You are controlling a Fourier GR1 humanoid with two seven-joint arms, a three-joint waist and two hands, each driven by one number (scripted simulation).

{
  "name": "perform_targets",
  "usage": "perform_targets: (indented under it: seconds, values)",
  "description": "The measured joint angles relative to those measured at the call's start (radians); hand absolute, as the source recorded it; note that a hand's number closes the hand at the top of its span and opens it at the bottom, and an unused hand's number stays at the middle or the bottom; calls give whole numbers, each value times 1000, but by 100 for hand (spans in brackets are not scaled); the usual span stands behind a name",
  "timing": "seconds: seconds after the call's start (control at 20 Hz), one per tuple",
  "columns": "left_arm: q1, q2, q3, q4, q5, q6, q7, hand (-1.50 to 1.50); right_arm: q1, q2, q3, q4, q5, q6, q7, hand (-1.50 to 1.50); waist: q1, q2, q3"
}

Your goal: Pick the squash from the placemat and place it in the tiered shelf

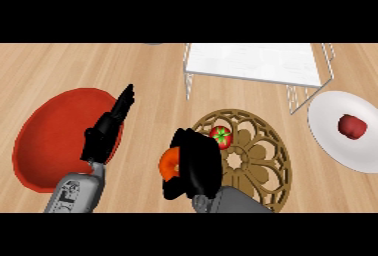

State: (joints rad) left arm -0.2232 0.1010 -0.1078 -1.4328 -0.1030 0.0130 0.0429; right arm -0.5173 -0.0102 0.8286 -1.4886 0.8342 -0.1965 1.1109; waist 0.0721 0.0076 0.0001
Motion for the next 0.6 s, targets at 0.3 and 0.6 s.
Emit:
perform_targets:
  seconds: [0.3, 0.6]
  values:
    - [-3, 2, 7, 25, -2, 0, -9, 0, -159, -2, 1, -29, 15, -131, 16, 150, -4, -7, -1]
    - [-11, 6, 14, 40, -5, 0, -8, 0, -312, -5, -40, -19, 79, -171, 75, 150, -20, -15, -3]
